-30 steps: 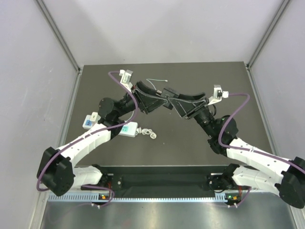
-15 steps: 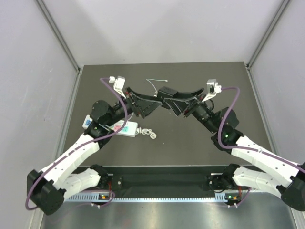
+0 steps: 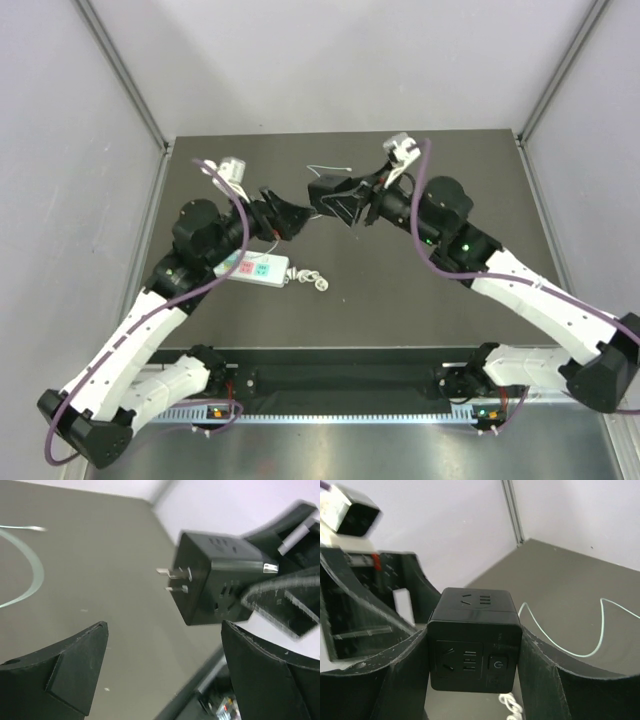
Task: Insert the plug
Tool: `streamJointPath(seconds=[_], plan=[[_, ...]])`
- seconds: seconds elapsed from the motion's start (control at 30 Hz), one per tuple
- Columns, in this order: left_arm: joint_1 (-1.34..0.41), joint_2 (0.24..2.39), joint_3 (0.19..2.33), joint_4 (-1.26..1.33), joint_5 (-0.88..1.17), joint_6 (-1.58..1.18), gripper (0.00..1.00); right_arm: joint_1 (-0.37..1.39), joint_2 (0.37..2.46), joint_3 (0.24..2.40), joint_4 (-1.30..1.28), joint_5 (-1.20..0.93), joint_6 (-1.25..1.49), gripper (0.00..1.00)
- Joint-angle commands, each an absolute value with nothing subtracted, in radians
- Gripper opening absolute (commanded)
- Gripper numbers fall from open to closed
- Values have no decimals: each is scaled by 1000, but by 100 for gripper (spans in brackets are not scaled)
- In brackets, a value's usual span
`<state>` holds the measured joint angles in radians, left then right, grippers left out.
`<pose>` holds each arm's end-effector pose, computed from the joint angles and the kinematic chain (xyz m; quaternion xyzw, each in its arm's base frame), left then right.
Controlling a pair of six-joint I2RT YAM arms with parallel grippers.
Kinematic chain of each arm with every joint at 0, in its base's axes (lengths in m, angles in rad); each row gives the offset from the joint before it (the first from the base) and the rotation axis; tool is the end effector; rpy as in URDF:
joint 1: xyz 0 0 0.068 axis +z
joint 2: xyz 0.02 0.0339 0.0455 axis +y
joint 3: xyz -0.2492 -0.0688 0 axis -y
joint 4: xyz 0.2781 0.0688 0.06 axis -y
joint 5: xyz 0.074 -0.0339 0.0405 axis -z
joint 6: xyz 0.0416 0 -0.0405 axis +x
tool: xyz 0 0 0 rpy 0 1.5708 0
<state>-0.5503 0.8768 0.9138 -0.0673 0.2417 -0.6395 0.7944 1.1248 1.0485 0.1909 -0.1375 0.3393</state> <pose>0.2084 -0.1396 0.3718 0.0521 0.7155 -0.4590 0.5240 0.2123 0.2243 0.3901 -0.1997 0.6352 0.4384 0.6037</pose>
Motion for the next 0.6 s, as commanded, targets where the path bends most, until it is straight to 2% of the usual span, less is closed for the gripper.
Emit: streamJointPath(seconds=[0.0,0.1,0.13,0.27,0.4,0.57], plan=[[-477,885,1096,-349,48,-620,99,785,1205,1201,3,-158,229,0],[-381,968,1195,-498,98,-658,99,787,1305,1307,-145,-140,212,0],[-294,986,1204,-521,115,-682,98,787,1334,1366,-184,-144,192,0],[-50,1038,1142,-491,237,-788,98,819,1469,1465,-279,-175,138,0],[82,1120,1080,-437,317,-837,99,868,1576,1535,-375,-201,62,0],[153,1282,1072,-468,380,-830,98,943,1721,1650,-486,-290,-110,0]])
